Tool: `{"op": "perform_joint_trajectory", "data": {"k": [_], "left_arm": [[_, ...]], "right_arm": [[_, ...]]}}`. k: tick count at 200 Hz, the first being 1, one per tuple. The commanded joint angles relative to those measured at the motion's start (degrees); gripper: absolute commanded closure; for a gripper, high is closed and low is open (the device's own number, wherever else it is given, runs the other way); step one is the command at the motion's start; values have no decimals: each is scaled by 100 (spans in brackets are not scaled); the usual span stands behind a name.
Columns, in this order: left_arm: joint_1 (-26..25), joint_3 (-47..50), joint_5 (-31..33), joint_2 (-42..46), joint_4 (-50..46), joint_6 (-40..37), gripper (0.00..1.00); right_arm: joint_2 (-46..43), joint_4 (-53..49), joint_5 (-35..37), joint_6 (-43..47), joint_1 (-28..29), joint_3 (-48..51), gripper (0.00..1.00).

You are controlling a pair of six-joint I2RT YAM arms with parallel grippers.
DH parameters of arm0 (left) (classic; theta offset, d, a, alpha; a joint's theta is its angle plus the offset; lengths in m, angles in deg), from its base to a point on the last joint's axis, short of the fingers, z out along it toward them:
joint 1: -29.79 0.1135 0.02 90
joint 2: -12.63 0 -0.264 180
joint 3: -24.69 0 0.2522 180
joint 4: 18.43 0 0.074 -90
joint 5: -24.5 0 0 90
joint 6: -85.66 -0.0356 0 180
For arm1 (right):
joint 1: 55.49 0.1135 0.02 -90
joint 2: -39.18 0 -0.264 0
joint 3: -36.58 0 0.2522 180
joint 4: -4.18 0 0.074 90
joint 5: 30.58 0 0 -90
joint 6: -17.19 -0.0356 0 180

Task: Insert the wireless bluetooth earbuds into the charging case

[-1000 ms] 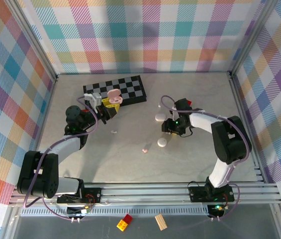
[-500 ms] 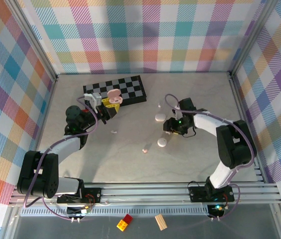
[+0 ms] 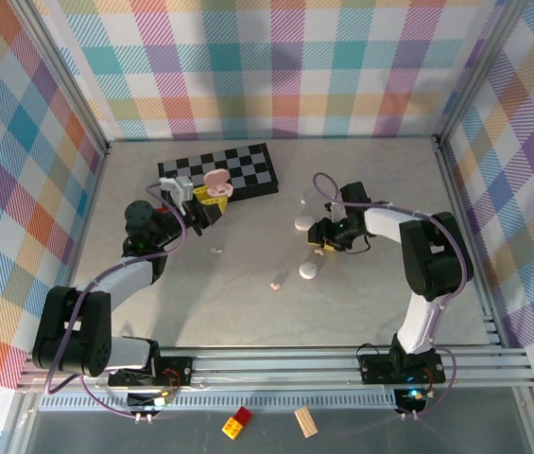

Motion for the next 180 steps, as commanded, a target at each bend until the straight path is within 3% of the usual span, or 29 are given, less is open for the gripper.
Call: {"op": "perform_joint_trajectory", "data": {"k": [1,62,180], "left_arm": [[-47,-38,-136,2,217,-119,65],[-65,-19,-153,36,202,-128,65],[-75,-100,-189,-6,134,-141,65]], "right_arm": [[-173,-116,-436,88,14,310,51],[-267,-124,-613,22,14,564,57],[-261,-172,-135,-110,14,657,77]]}}
